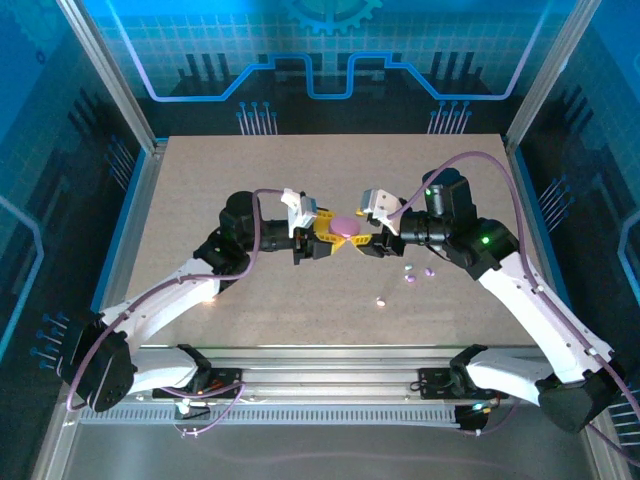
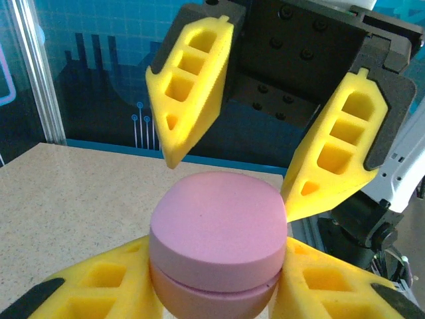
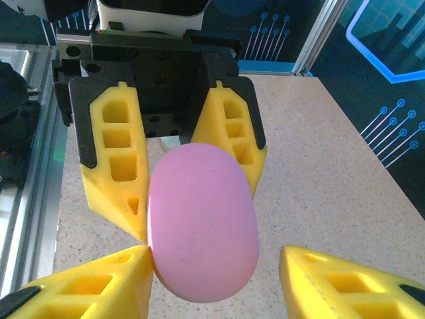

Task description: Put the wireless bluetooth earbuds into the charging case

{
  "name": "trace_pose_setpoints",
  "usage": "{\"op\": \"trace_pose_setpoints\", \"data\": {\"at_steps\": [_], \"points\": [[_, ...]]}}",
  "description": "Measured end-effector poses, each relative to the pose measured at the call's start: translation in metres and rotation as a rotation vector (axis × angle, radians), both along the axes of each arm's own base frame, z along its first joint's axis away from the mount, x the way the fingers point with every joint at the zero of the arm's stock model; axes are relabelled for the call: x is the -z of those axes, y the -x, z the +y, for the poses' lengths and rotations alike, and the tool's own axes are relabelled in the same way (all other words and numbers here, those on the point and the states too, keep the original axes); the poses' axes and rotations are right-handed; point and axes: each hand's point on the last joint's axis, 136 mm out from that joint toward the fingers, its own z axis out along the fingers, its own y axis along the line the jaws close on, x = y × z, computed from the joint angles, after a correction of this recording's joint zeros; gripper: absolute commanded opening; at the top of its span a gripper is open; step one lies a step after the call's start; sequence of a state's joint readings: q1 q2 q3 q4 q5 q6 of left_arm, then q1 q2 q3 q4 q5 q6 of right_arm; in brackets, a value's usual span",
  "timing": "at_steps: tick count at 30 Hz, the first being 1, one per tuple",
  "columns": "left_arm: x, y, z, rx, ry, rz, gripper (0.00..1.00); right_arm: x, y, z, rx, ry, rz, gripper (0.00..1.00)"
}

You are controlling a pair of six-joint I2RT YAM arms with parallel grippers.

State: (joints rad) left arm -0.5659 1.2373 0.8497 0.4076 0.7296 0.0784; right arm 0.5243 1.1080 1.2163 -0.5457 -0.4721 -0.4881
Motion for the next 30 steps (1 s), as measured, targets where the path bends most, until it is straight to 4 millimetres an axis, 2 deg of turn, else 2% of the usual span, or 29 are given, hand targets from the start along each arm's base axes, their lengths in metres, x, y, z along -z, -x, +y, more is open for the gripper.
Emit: {"op": "trace_pose_setpoints", "data": {"at_steps": [24,30], "points": [[0.001,-0.001,0.0,-0.001,-0.025,-0.003,0.38,-0.009,-0.003,-0.001,0.029,-0.063,0.051,0.5],[0.002,0.008,-0.005,0.043,-0.027,0.004,0.38,-0.014,-0.011,-0.003,0.061,-0.074,0.019,0.44]]}}
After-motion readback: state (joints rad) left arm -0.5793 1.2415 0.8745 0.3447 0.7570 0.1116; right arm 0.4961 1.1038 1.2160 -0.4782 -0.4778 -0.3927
